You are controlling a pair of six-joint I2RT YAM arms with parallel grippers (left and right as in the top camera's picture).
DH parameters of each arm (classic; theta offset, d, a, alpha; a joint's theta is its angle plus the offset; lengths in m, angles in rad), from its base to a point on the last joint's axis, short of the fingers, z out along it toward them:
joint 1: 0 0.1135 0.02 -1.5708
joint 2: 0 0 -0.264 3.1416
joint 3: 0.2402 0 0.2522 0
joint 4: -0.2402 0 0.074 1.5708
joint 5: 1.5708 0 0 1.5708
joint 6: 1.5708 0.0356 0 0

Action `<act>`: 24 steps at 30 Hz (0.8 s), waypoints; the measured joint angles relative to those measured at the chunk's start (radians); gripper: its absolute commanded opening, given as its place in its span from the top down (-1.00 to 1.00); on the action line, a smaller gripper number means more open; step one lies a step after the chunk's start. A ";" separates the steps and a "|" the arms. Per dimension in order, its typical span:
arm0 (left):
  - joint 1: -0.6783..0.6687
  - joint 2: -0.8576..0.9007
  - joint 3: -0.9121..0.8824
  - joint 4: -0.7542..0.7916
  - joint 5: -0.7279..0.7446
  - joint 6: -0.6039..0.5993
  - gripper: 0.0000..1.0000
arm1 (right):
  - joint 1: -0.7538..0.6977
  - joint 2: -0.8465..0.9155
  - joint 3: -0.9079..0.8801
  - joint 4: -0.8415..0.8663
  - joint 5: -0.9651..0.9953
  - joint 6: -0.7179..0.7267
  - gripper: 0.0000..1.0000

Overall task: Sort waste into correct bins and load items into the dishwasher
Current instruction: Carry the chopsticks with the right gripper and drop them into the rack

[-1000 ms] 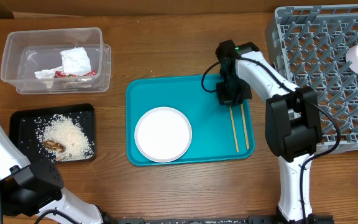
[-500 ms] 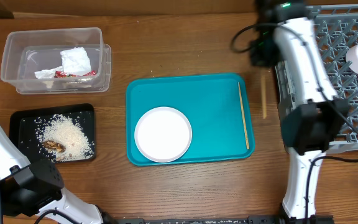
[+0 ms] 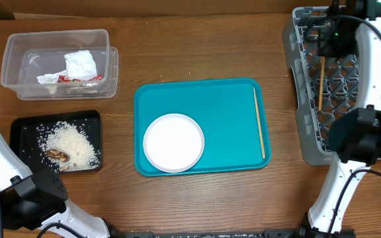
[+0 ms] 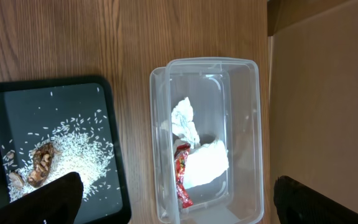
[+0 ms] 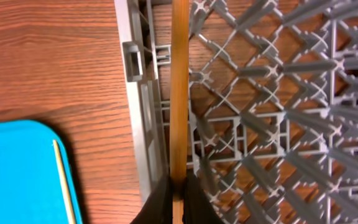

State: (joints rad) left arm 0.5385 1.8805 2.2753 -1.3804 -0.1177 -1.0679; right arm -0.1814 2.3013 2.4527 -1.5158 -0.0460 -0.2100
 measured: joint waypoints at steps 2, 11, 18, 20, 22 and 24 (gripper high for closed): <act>0.000 0.000 0.000 0.000 0.000 0.000 -1.00 | -0.018 0.000 0.000 0.000 -0.039 -0.043 0.92; 0.000 0.000 0.000 0.000 0.000 0.000 -0.99 | -0.044 0.000 -0.001 0.035 -0.148 -0.133 -0.47; 0.000 0.000 0.000 0.000 0.000 0.000 -1.00 | -0.039 0.000 -0.003 0.038 -0.168 -0.087 -1.00; 0.000 0.000 0.000 0.000 0.000 0.000 -0.99 | -0.039 0.000 -0.003 0.026 -0.172 -0.064 -1.00; 0.000 0.000 0.000 0.000 0.000 0.000 -0.99 | -0.039 0.000 -0.004 0.005 -0.191 -0.043 -1.00; 0.000 0.000 0.000 0.000 0.000 0.000 -0.99 | -0.039 0.000 -0.005 -0.029 -0.237 -0.028 -1.00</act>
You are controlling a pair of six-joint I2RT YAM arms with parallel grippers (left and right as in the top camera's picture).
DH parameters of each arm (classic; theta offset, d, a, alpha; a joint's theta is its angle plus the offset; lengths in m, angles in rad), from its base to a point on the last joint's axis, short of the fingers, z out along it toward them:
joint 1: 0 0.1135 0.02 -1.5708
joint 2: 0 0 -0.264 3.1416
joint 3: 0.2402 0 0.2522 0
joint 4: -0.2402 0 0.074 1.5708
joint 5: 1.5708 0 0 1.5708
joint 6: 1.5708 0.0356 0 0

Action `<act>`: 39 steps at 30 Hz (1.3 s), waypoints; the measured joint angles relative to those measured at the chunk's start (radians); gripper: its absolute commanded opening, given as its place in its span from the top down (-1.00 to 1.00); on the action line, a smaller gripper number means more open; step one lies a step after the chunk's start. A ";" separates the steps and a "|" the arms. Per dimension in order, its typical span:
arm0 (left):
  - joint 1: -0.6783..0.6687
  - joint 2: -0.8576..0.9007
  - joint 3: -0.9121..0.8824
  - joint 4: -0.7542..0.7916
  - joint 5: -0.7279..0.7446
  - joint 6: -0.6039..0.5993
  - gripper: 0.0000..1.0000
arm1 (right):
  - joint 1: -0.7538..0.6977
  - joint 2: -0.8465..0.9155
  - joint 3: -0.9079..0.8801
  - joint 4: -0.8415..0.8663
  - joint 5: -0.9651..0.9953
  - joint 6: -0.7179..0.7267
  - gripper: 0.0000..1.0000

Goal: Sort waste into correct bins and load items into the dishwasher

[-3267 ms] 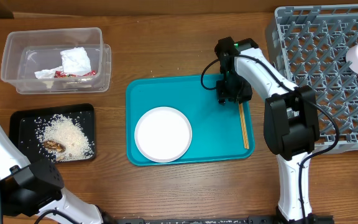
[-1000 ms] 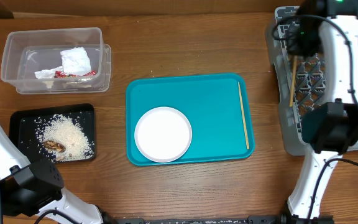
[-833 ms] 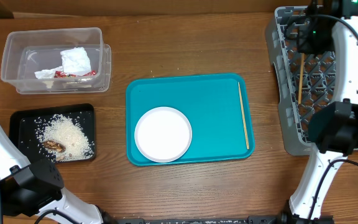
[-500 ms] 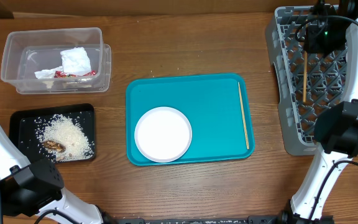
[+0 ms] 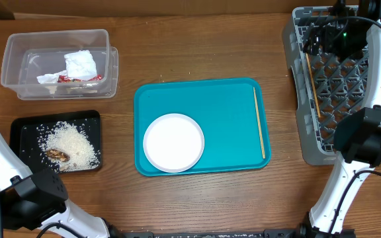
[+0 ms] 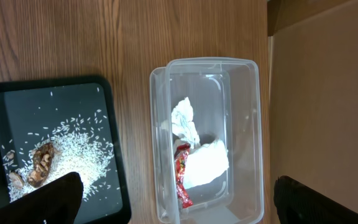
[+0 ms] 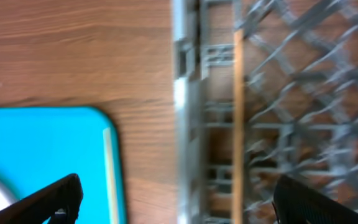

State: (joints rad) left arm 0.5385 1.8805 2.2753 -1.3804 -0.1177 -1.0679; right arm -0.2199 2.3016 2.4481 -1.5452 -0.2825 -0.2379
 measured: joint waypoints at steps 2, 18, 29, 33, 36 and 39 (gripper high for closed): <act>0.000 0.000 0.000 0.000 0.000 0.000 -1.00 | 0.004 0.000 0.000 -0.042 -0.066 0.006 -0.98; 0.000 0.000 0.000 0.000 0.000 0.000 -1.00 | 0.323 0.000 -0.090 -0.065 0.014 0.161 -0.27; 0.000 0.000 0.000 0.000 0.000 0.000 -0.99 | 0.385 0.003 -0.418 0.096 0.160 0.317 -0.28; 0.000 0.000 0.000 0.000 0.000 0.000 -0.99 | 0.385 0.006 -0.506 0.131 0.163 0.328 -0.27; 0.000 0.000 0.000 0.000 0.000 0.000 -1.00 | 0.385 0.010 -0.547 0.143 0.163 0.333 -0.23; 0.000 0.000 0.000 0.000 0.000 0.000 -1.00 | 0.385 0.012 -0.556 0.151 0.164 0.337 -0.15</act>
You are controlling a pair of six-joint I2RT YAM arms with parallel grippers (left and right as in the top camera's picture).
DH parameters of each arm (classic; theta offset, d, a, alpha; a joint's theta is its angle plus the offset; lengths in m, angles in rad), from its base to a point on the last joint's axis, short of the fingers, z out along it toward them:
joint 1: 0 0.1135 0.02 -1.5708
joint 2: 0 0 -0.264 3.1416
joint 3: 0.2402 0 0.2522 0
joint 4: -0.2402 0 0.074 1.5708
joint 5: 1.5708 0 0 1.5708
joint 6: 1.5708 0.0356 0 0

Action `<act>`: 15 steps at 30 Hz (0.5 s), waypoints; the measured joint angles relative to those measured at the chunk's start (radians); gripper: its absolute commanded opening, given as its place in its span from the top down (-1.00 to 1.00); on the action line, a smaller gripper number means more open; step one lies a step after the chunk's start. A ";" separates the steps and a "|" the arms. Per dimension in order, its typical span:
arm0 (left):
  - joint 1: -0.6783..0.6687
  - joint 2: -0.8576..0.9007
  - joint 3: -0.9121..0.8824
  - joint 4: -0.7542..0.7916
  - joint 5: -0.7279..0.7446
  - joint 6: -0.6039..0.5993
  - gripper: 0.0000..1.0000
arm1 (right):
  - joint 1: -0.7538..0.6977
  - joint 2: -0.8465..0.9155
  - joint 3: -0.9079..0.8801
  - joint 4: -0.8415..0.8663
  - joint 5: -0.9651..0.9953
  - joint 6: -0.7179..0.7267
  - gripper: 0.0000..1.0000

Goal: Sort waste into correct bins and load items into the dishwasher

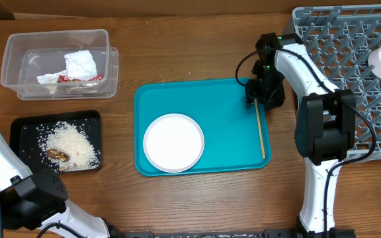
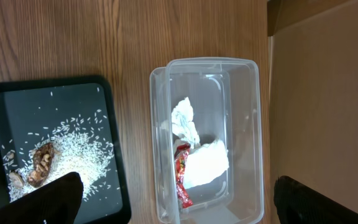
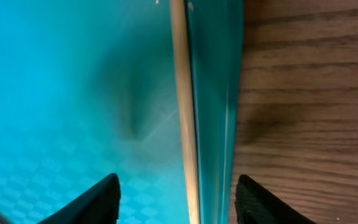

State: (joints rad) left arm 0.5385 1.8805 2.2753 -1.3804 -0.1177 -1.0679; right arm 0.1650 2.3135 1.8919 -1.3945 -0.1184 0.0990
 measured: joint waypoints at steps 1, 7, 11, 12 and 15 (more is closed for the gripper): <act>0.000 0.000 0.000 0.000 0.000 0.000 -1.00 | 0.000 0.000 -0.001 0.004 0.002 0.001 -0.14; 0.000 0.000 0.000 0.000 0.000 0.000 -0.99 | 0.000 0.001 0.000 -0.014 0.076 0.062 -0.10; 0.000 0.000 0.000 0.000 0.000 0.000 -1.00 | 0.000 0.001 0.005 -0.040 0.133 0.122 -0.09; 0.000 0.000 0.000 0.000 0.000 0.000 -1.00 | 0.000 0.000 0.006 -0.039 0.142 0.134 -0.09; 0.000 0.000 0.000 0.000 0.000 0.000 -1.00 | 0.002 -0.008 0.006 -0.042 0.152 0.156 -0.09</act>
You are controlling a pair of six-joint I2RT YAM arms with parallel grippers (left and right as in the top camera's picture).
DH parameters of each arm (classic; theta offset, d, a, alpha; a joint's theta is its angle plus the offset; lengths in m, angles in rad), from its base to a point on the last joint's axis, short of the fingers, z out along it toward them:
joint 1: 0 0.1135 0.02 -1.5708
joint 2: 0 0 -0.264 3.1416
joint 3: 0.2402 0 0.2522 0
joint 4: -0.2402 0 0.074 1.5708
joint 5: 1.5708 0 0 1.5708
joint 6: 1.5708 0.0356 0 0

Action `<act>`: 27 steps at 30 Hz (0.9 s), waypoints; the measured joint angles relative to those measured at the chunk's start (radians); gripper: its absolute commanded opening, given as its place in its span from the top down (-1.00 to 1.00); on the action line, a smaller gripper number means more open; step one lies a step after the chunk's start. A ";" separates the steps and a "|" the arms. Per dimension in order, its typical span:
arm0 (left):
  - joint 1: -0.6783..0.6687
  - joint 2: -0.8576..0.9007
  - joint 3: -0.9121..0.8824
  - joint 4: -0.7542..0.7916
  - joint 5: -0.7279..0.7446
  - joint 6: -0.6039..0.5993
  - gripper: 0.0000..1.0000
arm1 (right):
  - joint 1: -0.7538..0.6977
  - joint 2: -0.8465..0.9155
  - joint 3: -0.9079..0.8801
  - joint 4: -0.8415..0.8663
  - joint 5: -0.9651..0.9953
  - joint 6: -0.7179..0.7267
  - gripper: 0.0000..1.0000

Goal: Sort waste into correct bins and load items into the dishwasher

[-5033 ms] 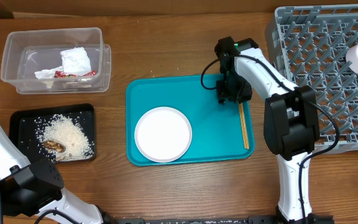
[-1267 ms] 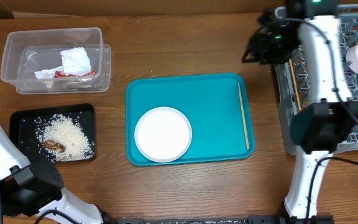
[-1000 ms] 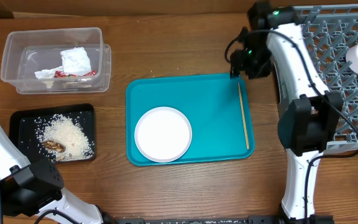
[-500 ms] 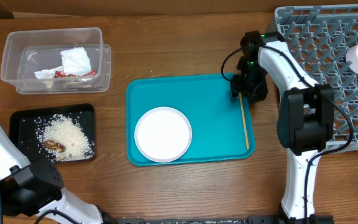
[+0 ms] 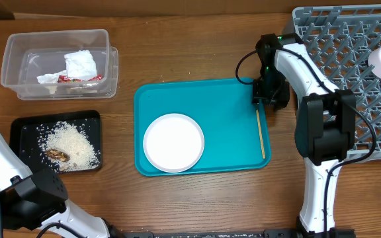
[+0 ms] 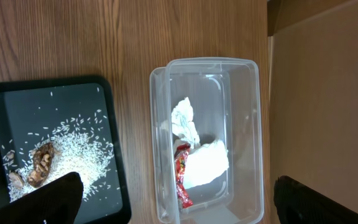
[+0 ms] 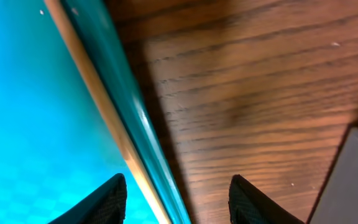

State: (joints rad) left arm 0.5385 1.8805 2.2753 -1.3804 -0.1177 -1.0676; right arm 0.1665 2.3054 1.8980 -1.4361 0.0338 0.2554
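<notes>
A wooden chopstick [image 5: 261,135] lies along the right edge of the teal tray [image 5: 230,112], and a white plate [image 5: 173,142] sits on the tray's left half. My right gripper [image 5: 266,100] is low over the tray's top right corner. In the right wrist view it [image 7: 179,202] is open, and its fingers [image 7: 98,202] straddle the chopstick [image 7: 104,118] and the tray rim [image 7: 135,118]. My left gripper [image 6: 179,205] hangs open high above the clear bin [image 6: 247,124].
The grey dishwasher rack [image 5: 349,73] stands at the right with a white cup in it. The clear bin [image 5: 18,79] at the back left holds crumpled paper and a red wrapper. A black tray [image 5: 25,125] of rice and food scraps lies in front of it.
My right gripper has shifted a little to the right and turned, so the chopstick now runs slanted between its open fingers, with the tray rim also between them. The left arm has not moved.
My right gripper was shut on a chopstick over the dishwasher rack. Then it was open, with that chopstick lying in the rack. Later it was open and low over the second chopstick at the tray's right edge, where it still straddles it.
</notes>
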 measured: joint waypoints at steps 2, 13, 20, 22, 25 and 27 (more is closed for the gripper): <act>0.000 0.000 0.000 0.000 0.000 0.000 -1.00 | 0.004 -0.013 0.000 -0.001 -0.001 0.009 -0.09; 0.000 0.000 0.000 0.000 0.000 0.000 -0.99 | 0.122 -0.035 -0.002 0.087 0.014 0.022 -0.08; 0.000 0.000 0.000 0.000 0.000 0.000 -1.00 | 0.130 -0.035 -0.090 0.163 0.026 0.021 -0.08; 0.000 0.000 0.000 0.000 0.000 0.000 -1.00 | 0.128 -0.035 -0.113 0.173 0.029 0.022 -0.07; 0.000 0.000 0.000 0.000 0.000 0.000 -1.00 | 0.126 -0.037 -0.122 0.191 0.030 0.021 -0.07; 0.000 0.000 0.000 0.000 0.000 0.000 -0.99 | 0.126 -0.038 -0.122 0.204 0.030 0.022 -0.07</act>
State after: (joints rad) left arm 0.5385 1.8805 2.2753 -1.3804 -0.1177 -1.0679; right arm 0.2924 2.2677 1.7763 -1.2316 0.0639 0.2771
